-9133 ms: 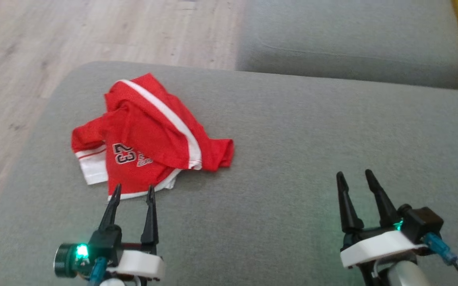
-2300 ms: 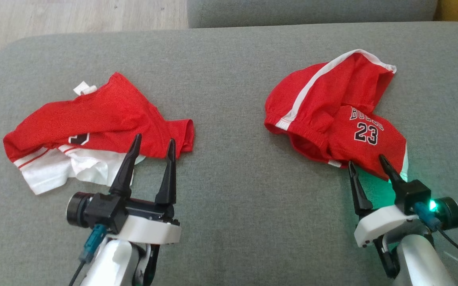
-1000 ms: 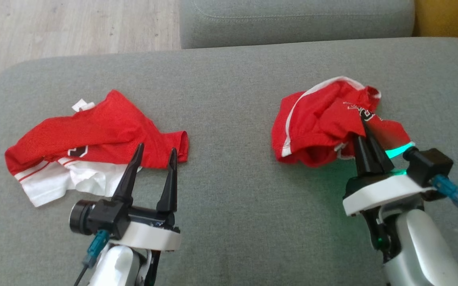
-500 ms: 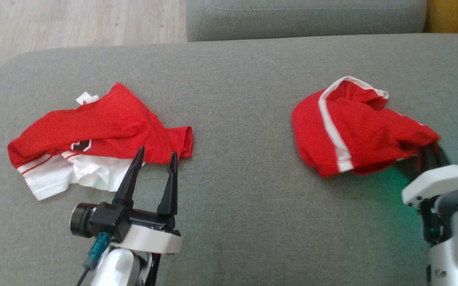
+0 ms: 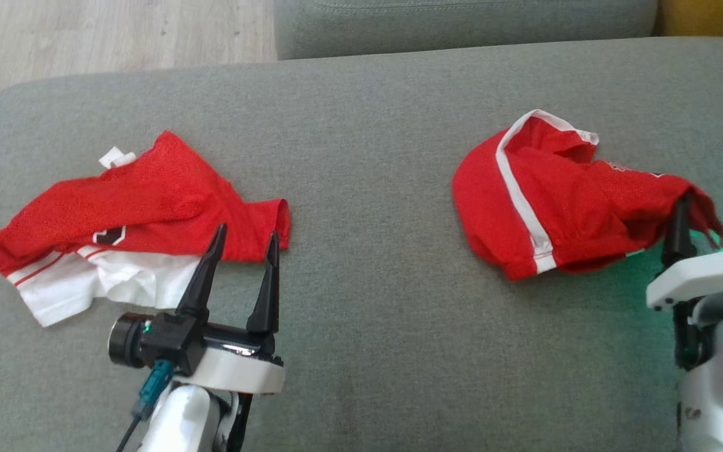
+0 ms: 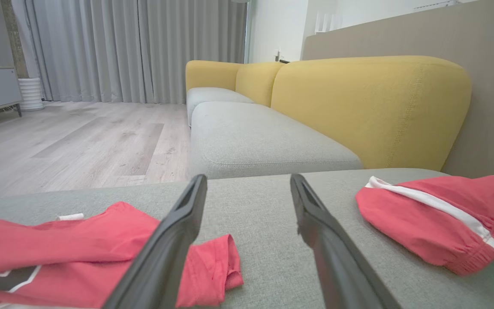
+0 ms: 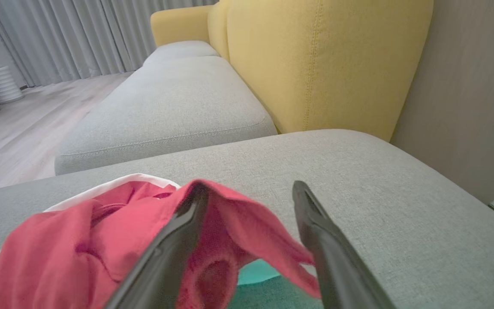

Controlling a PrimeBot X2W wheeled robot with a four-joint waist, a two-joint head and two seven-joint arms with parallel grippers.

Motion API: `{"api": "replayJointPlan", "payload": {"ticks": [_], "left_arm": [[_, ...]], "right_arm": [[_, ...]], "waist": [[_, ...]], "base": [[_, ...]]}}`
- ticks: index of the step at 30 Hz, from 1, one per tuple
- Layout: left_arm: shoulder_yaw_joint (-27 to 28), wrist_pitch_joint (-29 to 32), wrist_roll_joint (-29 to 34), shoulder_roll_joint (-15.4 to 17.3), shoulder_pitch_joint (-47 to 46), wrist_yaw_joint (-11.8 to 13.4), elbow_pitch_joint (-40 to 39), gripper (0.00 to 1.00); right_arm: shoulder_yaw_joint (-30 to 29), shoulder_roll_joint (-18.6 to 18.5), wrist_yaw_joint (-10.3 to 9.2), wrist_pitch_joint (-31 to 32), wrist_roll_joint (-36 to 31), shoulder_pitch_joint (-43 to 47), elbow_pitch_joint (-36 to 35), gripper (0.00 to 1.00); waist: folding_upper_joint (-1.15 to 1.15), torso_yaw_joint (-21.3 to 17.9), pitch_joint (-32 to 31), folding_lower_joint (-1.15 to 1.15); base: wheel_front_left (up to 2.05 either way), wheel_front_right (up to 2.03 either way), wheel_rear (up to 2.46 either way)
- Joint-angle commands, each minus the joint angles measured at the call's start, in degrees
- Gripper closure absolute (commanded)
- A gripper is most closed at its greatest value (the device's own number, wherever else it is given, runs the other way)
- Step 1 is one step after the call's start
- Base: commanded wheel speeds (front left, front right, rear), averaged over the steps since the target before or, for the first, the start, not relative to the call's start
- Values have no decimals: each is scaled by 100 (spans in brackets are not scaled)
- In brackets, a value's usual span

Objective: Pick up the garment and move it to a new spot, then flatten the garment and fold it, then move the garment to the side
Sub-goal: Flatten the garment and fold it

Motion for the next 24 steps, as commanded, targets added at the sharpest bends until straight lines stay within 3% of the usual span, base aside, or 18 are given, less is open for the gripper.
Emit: {"api": "replayJointPlan", "payload": {"ticks": [1,15,24], "left_arm": [[206,-29,62,-5,-234,-20,-148,0],[253,-29,83,-32,-135,-7,-148,0],[223,-29,101,-46,-165,-53,-161,0]], "right_arm": [[301,-38,-4,-93,-14,-74,-195,0],[1563,-38,-4,-366,1008,1107,-811,0],[1747,-38,-4,-394,1874,1022,-398,0]], "waist": [[0,-64,-49,0],[0,-332,-183,0],[0,-242,-105,0]], "base": [[0,0,0],[0,0,0],[0,0,0]]}}
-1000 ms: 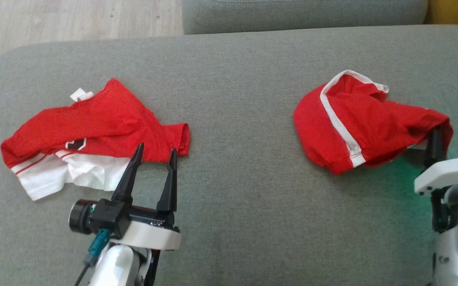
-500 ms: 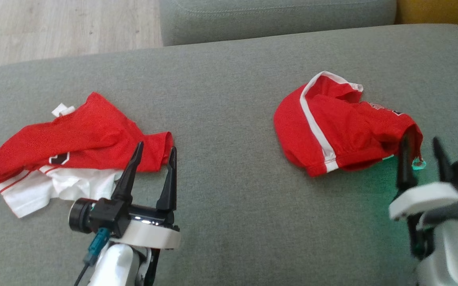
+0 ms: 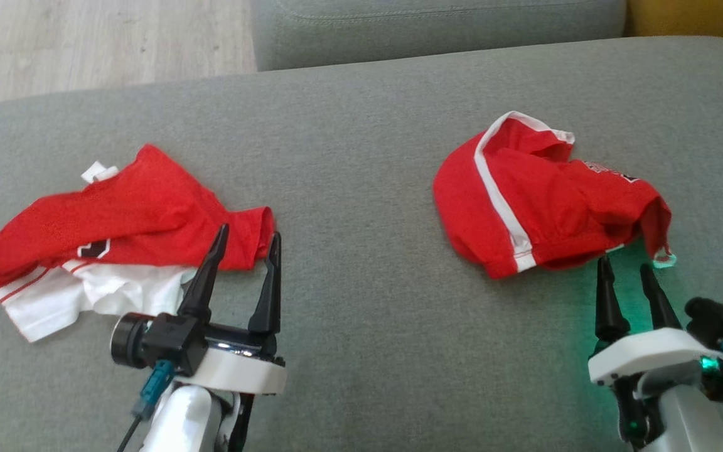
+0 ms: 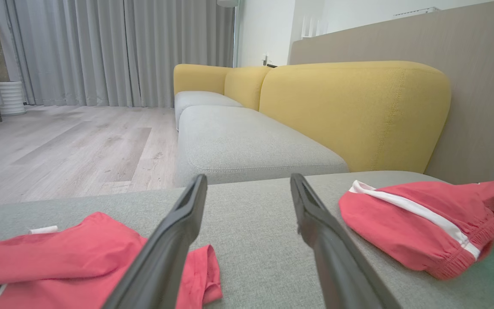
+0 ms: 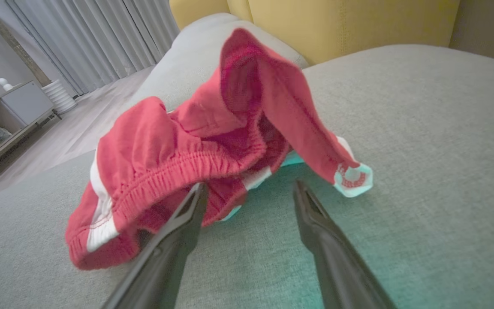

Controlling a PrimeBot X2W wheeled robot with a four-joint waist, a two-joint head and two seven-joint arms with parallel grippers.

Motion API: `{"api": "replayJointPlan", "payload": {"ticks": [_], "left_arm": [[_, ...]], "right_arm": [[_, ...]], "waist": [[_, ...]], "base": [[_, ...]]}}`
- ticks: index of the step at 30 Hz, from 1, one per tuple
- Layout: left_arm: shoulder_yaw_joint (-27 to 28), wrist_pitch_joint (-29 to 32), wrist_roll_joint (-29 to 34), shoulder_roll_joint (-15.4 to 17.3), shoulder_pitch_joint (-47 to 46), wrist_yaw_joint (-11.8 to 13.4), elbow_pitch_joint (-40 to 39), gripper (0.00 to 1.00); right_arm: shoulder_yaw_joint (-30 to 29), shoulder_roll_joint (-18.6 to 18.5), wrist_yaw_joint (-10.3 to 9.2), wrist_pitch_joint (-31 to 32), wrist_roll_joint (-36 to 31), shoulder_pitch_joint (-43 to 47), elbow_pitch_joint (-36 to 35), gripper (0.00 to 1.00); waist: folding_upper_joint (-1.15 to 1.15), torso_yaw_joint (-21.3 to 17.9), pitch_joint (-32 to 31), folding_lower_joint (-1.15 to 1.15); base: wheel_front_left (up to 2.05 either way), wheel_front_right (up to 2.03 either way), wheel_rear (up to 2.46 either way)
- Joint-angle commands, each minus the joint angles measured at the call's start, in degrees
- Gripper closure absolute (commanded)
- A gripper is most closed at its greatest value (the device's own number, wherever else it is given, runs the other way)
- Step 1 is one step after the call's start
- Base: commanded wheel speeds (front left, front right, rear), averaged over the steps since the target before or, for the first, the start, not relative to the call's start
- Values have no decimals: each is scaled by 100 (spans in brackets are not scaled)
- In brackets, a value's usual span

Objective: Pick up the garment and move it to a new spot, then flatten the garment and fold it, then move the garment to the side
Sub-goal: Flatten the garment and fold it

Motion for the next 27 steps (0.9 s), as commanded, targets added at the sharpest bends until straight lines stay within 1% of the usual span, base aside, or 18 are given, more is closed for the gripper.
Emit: {"api": "replayJointPlan", "payload": {"ticks": [1,6,12,13,14,15,18,21,24,25,26,27], "left_arm": [[191,-29,70,1,-179,-7,-175,0],[173,-29,74,-6,-205,-17,-159,0],[193,-29,84,-10,-206,-31,-138,0],[194,-29,87,-10,-207,-36,-136,0],[194,-29,88,-11,-212,-40,-133,0],[194,-29,89,-12,-217,-43,-129,0],[203,-29,87,-14,-221,-33,-126,0],[215,-29,82,-17,-198,-20,-118,0],[226,-29,78,-19,-176,-9,-115,0],[226,-29,78,-19,-176,-9,-115,0],[229,-29,76,-21,-170,-3,-116,0],[229,-29,76,-21,-170,-3,-116,0]], "right_arm": [[94,-38,-4,-59,67,-319,-58,0],[-164,-38,-4,-57,54,-684,615,0],[-207,-38,-4,-207,55,-1134,1292,0],[-195,-38,-4,-235,23,-1199,1379,28],[-182,-38,-4,-269,-46,-1259,1445,68],[-180,-38,-4,-307,-143,-1312,1487,100],[-161,-38,-4,-391,-495,-1407,1507,100],[3,-38,-4,-432,-796,-1399,1357,100],[416,-38,-4,-433,-883,-1303,1098,100],[416,-38,-4,-433,-883,-1303,1098,100],[772,-38,-4,-333,-874,-1214,874,100],[772,-38,-4,-333,-874,-1214,874,100]], "waist": [[0,46,30,0],[0,188,97,0],[0,283,133,0],[0,295,136,0],[0,305,137,0],[0,311,133,0],[0,310,110,0],[0,288,62,0],[0,258,3,0],[0,258,3,0],[0,247,-33,0],[0,247,-33,0]], "base": [[0,0,0],[0,0,0],[0,0,0],[0,0,0],[0,0,0],[0,0,0],[0,0,0],[0,0,0],[0,0,0],[0,0,0],[0,0,0],[0,0,0]]}}
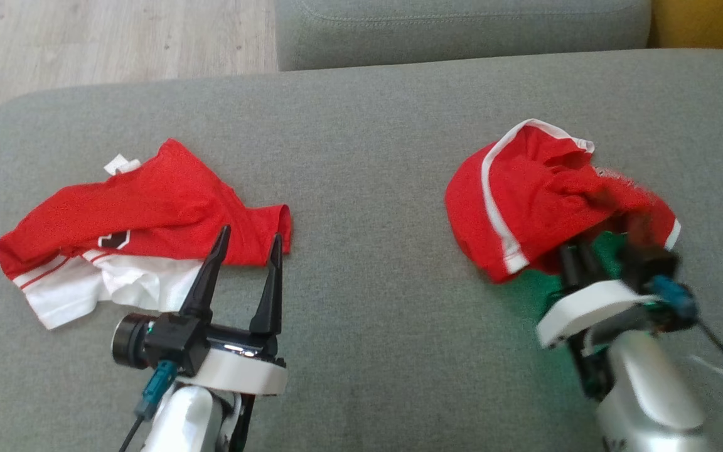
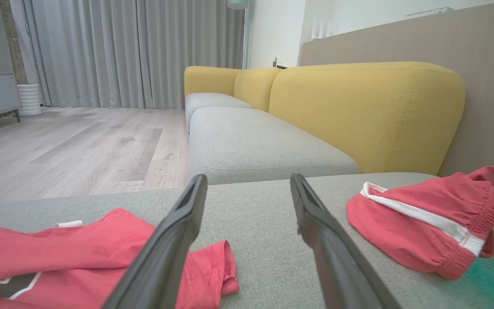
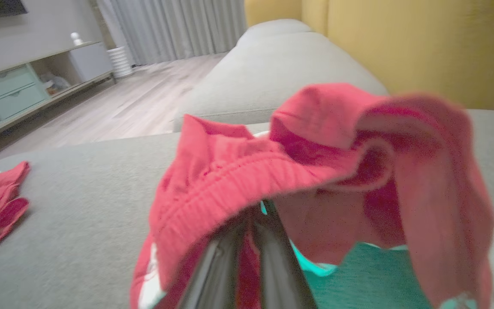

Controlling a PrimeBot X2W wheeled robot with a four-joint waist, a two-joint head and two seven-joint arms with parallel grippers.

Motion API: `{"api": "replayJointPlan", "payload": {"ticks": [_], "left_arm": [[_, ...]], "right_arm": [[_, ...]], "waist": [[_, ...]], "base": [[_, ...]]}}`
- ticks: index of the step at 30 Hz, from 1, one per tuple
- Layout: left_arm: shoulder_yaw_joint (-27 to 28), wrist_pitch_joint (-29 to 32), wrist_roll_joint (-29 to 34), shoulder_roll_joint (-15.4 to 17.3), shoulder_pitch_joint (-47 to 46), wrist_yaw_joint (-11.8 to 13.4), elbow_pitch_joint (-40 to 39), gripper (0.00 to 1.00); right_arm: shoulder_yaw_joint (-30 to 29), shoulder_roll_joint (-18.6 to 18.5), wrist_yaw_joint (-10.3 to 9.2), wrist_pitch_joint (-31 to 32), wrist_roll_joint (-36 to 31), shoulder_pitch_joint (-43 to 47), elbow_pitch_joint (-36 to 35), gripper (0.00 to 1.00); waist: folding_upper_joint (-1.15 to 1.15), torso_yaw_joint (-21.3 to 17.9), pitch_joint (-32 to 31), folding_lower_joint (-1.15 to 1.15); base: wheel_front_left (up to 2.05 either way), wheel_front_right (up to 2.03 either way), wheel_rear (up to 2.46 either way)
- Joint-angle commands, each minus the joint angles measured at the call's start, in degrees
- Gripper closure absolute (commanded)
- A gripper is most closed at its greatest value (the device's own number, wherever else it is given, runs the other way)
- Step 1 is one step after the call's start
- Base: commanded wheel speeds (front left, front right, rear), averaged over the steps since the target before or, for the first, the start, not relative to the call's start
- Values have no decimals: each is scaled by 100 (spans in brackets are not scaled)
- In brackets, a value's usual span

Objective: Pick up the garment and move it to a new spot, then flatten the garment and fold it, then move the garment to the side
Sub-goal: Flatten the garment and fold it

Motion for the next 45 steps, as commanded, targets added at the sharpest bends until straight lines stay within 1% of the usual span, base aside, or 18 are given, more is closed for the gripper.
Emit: {"api": "replayJointPlan", "payload": {"ticks": [1,9,13,15,18,19,20,22,24,27,31,35,41,42,45], "left_arm": [[214,-29,29,-4,-170,14,-160,0],[237,-29,12,-9,-135,26,-187,0],[309,-29,18,-10,-117,49,-220,0],[332,-29,23,-10,-108,39,-236,0],[341,-29,35,-10,-94,22,-247,0],[343,-29,37,-11,-88,18,-250,0],[348,-29,39,-11,-80,19,-254,0],[366,-29,39,-12,-57,25,-266,0],[389,-29,40,-12,-23,40,-274,0],[397,-29,37,-13,8,46,-271,0],[380,-29,35,-15,21,55,-285,0],[376,-29,44,-16,28,62,-295,0],[368,-29,50,-17,40,67,-323,0],[368,-29,50,-17,40,67,-323,0],[355,-29,48,-17,44,60,-333,0]], "right_arm": [[337,-16,-4,88,-17,21,-314,100],[1726,-16,-4,978,30,384,-1458,100],[2247,-16,-4,1165,141,383,-1910,100],[2386,-16,-4,1200,189,365,-2020,100],[2657,-16,-4,1386,303,395,-1948,100],[2786,-16,-4,1476,324,407,-1893,98],[2932,-16,-4,1599,332,417,-1828,0],[3169,-16,-4,1750,391,425,-1788,0],[3270,-16,-4,1801,421,433,-1812,0],[3354,-16,-4,1811,376,436,-1915,0],[3317,-16,-4,1708,342,524,-2158,0],[3081,-16,-4,1602,345,704,-2487,0],[2516,-16,-4,1446,286,998,-3081,0],[2516,-16,-4,1446,286,998,-3081,0],[1980,-16,-4,1329,221,1167,-3334,0]], "waist": [[0,4,-30,0],[0,203,-135,0],[0,345,-189,0],[0,418,-216,0],[0,508,-236,0],[0,525,-235,0],[0,534,-233,0],[0,531,-226,0],[0,494,-223,0],[0,410,-237,0],[0,269,-294,0],[0,131,-342,0],[0,-1,-338,0],[0,-1,-338,0],[0,-40,-307,0]], "base": [[0,0,0],[0,0,0],[0,0,0],[0,0,0],[0,0,0],[0,0,0],[0,0,0],[0,0,0],[0,0,0],[0,0,0],[0,0,0],[0,0,0],[0,0,0],[0,0,0],[0,0,0]]}}
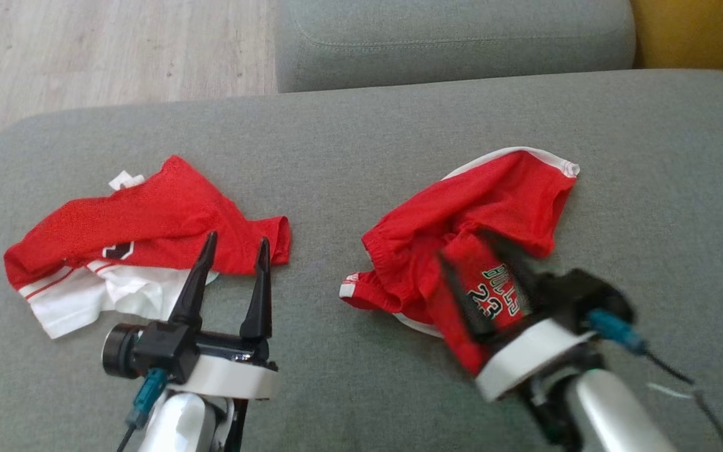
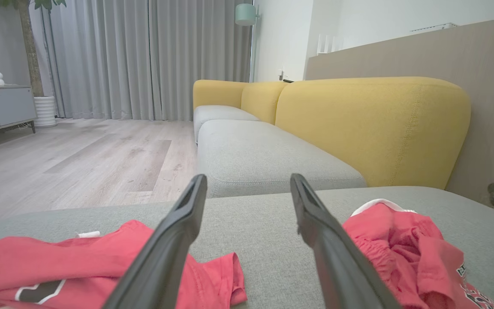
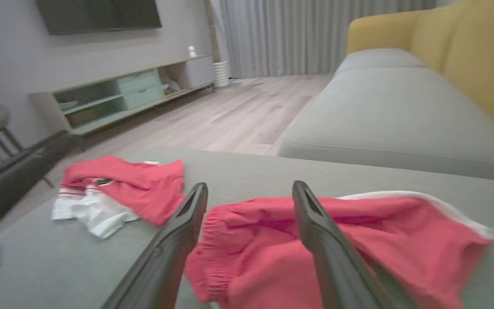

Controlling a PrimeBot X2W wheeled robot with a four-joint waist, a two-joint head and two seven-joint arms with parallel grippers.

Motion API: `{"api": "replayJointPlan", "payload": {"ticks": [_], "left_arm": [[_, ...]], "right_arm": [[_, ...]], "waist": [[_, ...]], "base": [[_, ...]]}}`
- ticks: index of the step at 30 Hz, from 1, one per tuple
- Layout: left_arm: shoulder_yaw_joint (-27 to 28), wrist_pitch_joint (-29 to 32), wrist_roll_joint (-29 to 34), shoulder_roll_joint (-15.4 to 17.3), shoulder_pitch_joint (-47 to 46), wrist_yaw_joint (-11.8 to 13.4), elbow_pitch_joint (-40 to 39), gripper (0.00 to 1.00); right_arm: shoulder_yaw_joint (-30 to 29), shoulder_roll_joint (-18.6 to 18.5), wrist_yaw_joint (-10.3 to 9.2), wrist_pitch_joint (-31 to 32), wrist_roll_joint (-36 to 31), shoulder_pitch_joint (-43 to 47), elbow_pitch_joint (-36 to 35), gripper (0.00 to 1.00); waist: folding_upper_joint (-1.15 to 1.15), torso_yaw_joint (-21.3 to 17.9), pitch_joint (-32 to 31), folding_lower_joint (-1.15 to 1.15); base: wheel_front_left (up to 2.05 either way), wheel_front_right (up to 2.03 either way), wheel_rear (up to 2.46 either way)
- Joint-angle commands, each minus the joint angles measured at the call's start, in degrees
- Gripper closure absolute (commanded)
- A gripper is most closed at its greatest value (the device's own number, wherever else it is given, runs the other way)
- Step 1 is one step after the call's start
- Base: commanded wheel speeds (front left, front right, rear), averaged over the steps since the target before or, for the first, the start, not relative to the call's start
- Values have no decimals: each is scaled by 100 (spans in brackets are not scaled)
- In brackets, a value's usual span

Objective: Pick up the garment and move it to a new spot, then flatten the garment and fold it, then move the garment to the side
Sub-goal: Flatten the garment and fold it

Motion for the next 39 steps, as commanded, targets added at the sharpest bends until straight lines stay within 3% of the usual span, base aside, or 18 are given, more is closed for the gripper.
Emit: {"api": "replayJointPlan", "payload": {"ticks": [1,7,16,24,32,33,34,35,39], "left_arm": [[178,-29,47,-4,-116,7,-224,0],[134,-29,47,-5,-156,-15,-229,0],[91,-29,59,-5,-242,-45,-196,0],[28,-29,12,-6,-337,-29,-156,0],[61,-29,8,-6,-380,-26,-152,0],[65,-29,6,-6,-383,-21,-156,0],[68,-29,4,-6,-386,-16,-160,0],[69,-29,1,-6,-388,-12,-162,0],[73,-29,-1,-6,-378,4,-161,0]], "right_arm": [[-40,30,-4,-62,-126,-54,-210,0],[-725,30,-4,-357,-293,357,-109,0],[-253,30,-4,-462,-331,256,405,0],[80,30,-4,-348,-762,-98,1059,0],[-80,30,-4,-368,-1084,-265,1449,0],[-126,30,-4,-361,-1128,-283,1485,7],[-164,30,-4,-360,-1162,-299,1513,72],[-220,30,-4,-380,-1181,-317,1522,100],[-577,30,-4,-470,-1127,-353,1459,100]], "waist": [[0,-7,15,0],[0,14,108,0],[0,108,259,0],[0,288,398,0],[0,372,469,0],[0,369,479,0],[0,364,488,0],[0,355,494,0],[0,288,481,0]], "base": [[0,0,0],[0,0,0],[0,0,0],[0,0,0],[0,0,0],[0,0,0],[0,0,0],[0,0,0],[0,0,0]]}}
